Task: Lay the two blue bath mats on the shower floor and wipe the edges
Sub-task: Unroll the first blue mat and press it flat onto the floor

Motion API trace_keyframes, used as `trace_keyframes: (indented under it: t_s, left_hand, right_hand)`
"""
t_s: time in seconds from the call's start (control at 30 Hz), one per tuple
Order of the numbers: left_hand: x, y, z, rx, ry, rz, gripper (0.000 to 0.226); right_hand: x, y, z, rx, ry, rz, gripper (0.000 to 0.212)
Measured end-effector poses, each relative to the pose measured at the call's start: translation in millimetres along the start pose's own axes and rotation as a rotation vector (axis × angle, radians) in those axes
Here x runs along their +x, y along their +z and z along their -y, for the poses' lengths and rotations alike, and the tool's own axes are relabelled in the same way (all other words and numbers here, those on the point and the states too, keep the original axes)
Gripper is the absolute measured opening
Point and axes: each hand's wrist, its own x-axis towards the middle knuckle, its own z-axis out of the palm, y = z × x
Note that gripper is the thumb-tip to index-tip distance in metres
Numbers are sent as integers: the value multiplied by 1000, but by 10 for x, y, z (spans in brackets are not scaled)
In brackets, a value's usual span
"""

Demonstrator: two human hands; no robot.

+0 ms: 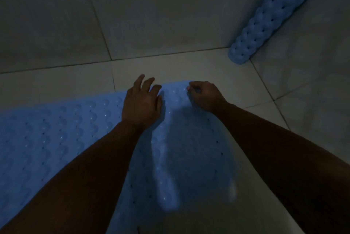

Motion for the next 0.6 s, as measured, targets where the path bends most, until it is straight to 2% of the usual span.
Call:
trace_keyframes:
  t_s: [0.07, 0.17, 0.27, 0.43, 0.6]
  left_hand:
    - [-51, -17, -17, 11, -1, 10, 47]
    - [-161, -16, -52, 18, 18, 13, 50]
    - [-199, -4, -76, 17, 17, 27, 53]
    - [-237, 89, -27, -2, 7, 14, 55]
    - [-267, 184, -11, -5, -22, 23, 55]
  right_hand:
    - [-204, 107, -24, -129, -71, -12, 53]
    - [-535, 366, -149, -297, -73, 75, 76]
    - [-734, 563, -304, -382, -109, 37, 96]
    - [-789, 731, -362, -420, -162, -112, 99]
    - [-760, 691, -343, -454, -129, -27, 99]
